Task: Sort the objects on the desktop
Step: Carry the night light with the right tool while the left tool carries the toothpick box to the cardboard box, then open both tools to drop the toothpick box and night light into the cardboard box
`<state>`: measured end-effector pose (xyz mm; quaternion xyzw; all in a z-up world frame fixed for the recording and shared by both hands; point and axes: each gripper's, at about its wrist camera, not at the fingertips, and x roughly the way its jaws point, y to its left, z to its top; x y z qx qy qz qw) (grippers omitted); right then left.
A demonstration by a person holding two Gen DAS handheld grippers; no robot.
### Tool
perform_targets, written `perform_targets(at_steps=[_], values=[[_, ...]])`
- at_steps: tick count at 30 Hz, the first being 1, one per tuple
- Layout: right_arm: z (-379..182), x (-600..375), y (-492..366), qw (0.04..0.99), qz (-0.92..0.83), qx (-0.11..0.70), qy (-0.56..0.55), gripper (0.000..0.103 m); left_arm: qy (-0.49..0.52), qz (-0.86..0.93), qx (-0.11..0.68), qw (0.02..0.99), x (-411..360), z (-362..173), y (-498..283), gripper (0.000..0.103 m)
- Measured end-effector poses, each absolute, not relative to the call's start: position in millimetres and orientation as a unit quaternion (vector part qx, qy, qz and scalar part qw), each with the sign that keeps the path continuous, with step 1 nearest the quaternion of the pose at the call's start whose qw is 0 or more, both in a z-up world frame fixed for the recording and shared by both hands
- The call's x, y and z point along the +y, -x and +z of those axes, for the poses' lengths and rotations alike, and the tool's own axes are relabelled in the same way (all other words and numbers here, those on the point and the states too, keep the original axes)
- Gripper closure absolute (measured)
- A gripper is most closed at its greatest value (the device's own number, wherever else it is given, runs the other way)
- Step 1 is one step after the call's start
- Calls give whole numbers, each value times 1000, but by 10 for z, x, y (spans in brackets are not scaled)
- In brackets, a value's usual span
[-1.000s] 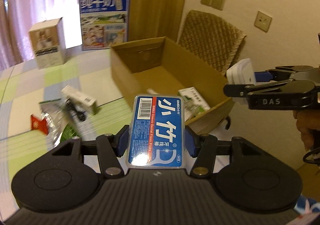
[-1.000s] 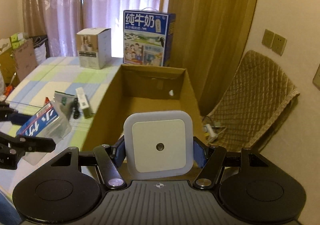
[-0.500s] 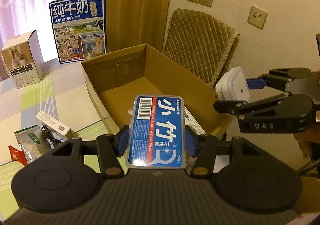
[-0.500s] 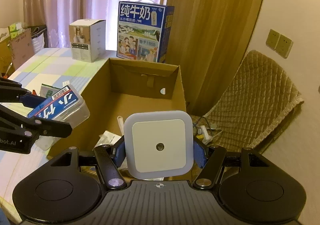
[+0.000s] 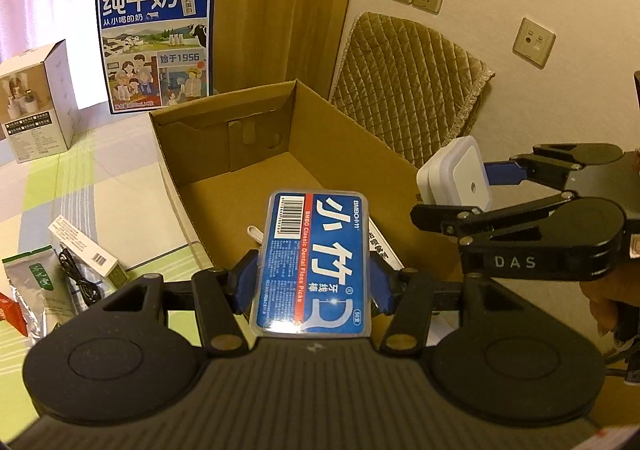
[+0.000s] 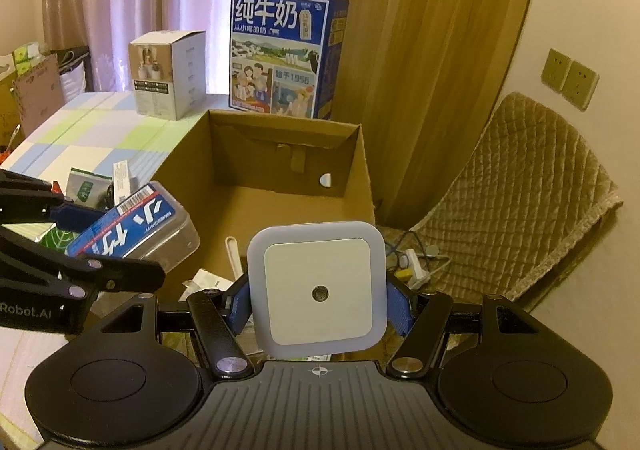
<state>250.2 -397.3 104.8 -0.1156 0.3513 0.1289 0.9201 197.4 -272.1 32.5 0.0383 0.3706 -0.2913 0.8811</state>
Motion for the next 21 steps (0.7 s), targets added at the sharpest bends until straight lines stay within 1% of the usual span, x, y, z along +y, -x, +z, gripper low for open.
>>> perform_targets(at_steps=[4,5,6,16,21], values=[[1018,-3977,-2522,919,128,354,115,40,-40,-291,368,882,-2750,304,-2027,51],[1013,-3976,-2523,919,128,355,116,40,-42,-288,368,883,-2756,299,-2037,47],[1009,-3978,-2526,919,127,355,116,40,-46,-286,367,884,-2755,294,-2039,45],[1007,-3954,-2511,917,130,358,115,40,-58,-276,362,889,-2553,287,-1906,45],[1024,-3935,-2512,917,131,357,116,40,-48,-268,359,893,-2413,296,-1798,45]])
